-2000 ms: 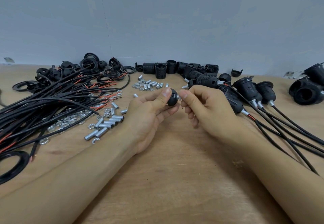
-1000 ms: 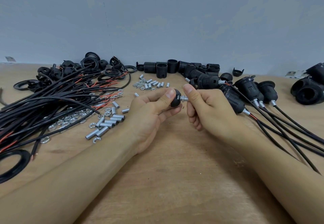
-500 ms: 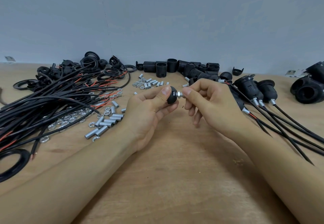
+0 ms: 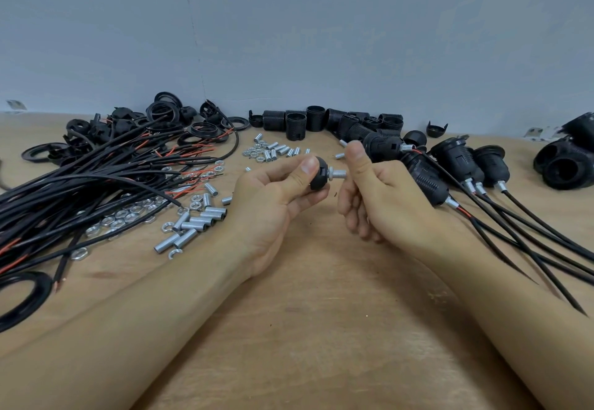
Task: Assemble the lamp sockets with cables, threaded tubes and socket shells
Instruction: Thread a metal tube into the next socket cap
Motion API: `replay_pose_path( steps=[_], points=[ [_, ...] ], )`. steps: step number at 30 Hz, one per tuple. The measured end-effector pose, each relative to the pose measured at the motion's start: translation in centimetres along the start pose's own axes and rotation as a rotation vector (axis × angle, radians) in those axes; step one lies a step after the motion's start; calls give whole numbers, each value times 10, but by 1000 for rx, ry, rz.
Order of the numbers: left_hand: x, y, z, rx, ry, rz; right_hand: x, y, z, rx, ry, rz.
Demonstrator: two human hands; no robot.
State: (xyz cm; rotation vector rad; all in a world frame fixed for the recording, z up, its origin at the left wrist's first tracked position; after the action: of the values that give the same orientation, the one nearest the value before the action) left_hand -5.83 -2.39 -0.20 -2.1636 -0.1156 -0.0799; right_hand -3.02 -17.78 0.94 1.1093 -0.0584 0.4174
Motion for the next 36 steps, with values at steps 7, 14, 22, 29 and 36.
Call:
replay_pose_path(
  steps=[7,14,22,29,36],
  points=[
    [-1,0,-1,7,-8,-1,1,-2,3,15,12,-32],
    [-1,1,-1,28,-21,-8,2,-1,4,18,44,-52],
    [0,1,0,45,-24,-17,2,-2,4,18,93,-71],
    [0,0,0,59,7,-33,1,2,0,121,157,-45],
    [-5,-7,1,240,-11,-200,1,3,-4,303,180,-207]
  ],
)
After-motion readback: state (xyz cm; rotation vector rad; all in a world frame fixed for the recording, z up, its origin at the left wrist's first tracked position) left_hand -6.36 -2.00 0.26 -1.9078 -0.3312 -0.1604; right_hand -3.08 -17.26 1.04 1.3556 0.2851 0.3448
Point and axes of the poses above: each hand's wrist, its own x-axis towards the middle knuckle, its own z-axis out of the back of the hand, y = z × x, the point moved 1 cm from there along x, towards the middle knuckle, and after that the axes turned 6 degrees about -x, right-handed, at the moved point
